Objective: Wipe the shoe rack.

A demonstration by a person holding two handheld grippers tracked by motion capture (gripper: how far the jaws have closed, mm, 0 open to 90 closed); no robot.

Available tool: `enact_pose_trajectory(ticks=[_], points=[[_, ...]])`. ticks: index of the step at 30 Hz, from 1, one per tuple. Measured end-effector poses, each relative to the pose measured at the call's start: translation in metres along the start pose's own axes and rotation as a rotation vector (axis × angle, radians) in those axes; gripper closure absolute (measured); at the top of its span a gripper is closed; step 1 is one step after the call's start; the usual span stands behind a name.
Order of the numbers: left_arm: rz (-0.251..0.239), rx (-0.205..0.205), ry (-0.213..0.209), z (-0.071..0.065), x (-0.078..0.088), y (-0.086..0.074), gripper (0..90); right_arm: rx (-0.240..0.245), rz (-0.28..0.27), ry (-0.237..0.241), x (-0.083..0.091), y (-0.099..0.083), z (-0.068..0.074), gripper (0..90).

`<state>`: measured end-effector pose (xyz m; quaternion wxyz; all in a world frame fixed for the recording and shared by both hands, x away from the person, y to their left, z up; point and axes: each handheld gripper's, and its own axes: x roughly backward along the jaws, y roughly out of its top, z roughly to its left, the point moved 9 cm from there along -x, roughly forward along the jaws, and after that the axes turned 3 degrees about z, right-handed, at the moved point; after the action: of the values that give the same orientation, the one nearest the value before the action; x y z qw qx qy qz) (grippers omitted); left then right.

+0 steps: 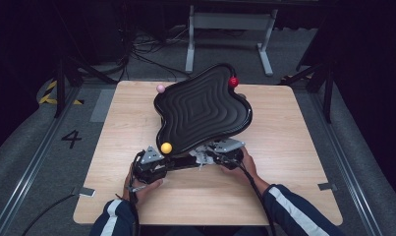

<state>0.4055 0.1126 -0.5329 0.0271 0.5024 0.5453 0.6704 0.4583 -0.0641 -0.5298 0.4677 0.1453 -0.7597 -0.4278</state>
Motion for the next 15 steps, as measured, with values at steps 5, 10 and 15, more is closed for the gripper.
enact_pose_trajectory(ticks=[5, 10, 15], points=[[0.0, -0.002, -0.008, -0.001, 0.0, 0.0, 71.9, 0.056, -0.01, 0.044, -0.006, 0.012, 0.027, 78.9], [0.0, -0.004, -0.008, -0.001, 0.0, 0.0, 71.9, 0.072, -0.023, 0.045, -0.009, 0.016, 0.036, 79.0], [0.002, 0.0, -0.015, -0.001, 0.0, 0.0, 71.8, 0.081, -0.026, 0.043, -0.007, 0.012, 0.027, 79.0]])
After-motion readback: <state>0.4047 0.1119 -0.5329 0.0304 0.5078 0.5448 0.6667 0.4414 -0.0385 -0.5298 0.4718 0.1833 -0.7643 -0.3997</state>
